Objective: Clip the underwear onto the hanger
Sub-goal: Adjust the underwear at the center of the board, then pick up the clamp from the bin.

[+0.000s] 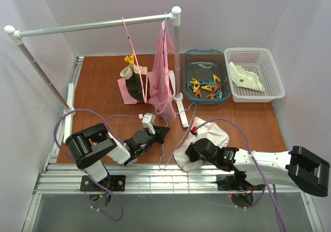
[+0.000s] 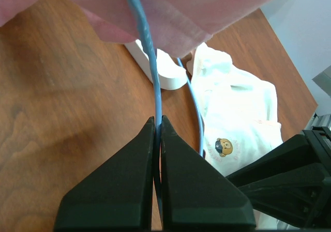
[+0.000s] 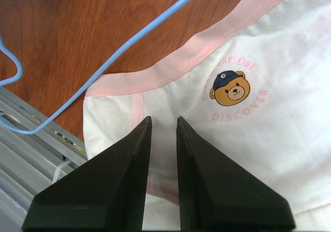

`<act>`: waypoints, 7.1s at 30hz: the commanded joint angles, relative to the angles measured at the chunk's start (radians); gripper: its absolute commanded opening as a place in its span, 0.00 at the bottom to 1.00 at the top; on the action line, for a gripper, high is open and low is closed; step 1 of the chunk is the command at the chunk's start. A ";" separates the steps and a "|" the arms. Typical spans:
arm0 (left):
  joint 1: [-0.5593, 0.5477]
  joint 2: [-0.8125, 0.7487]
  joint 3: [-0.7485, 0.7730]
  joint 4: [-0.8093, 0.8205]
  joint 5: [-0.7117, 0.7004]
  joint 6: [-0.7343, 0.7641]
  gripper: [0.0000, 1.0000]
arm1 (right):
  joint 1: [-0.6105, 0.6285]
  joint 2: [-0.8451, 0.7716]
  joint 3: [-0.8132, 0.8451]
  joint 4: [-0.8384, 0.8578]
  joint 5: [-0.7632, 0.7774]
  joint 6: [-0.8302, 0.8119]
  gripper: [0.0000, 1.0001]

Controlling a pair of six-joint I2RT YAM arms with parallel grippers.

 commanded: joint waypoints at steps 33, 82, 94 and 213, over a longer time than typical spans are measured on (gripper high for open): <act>-0.102 -0.363 0.021 -0.502 -0.144 0.172 0.57 | -0.106 -0.102 0.492 -0.381 0.478 -0.298 0.72; -0.143 -0.626 -0.089 -0.637 -0.233 0.153 0.56 | -0.850 0.984 1.149 -0.253 -0.165 -0.584 0.42; -0.144 -0.655 -0.102 -0.646 -0.243 0.148 0.56 | -0.848 1.016 1.200 -0.299 -0.178 -0.600 0.36; -0.143 -0.819 -0.126 -0.712 -0.245 0.168 0.59 | -0.847 0.666 1.072 -0.388 -0.330 -0.921 0.17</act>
